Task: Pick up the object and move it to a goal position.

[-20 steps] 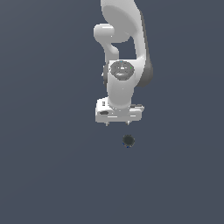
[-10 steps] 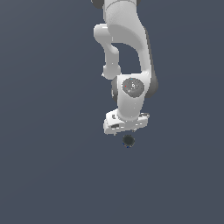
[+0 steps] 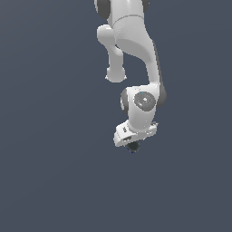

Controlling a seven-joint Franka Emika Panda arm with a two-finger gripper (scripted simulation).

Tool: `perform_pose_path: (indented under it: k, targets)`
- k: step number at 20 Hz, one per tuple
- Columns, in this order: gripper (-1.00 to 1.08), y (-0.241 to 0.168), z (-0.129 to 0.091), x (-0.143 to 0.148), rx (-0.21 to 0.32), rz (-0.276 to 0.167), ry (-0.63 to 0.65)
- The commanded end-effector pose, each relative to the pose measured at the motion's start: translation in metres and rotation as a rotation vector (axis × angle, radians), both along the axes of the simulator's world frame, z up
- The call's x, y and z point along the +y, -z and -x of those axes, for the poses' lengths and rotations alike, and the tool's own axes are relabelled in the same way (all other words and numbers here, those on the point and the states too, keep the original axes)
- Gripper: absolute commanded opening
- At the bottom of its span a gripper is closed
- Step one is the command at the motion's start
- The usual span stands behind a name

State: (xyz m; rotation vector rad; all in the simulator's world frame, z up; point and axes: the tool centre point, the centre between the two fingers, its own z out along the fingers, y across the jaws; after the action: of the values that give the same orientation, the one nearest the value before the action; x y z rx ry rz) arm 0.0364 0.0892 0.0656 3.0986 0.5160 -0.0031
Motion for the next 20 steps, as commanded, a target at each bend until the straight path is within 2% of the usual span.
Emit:
perform_pose_path:
  k: [1,6,15,20]
  targets:
    - [1.0,0.002,-0.001,0.001,-0.002,-0.001,-0.007]
    - [1.0,0.007,0.0,0.001,0.0,0.0,-0.003]
    - [1.0,0.047,0.0,0.001,-0.002,-0.001,-0.007]
    - [1.0,0.052,-0.001,0.002,-0.002,-0.001,-0.008]
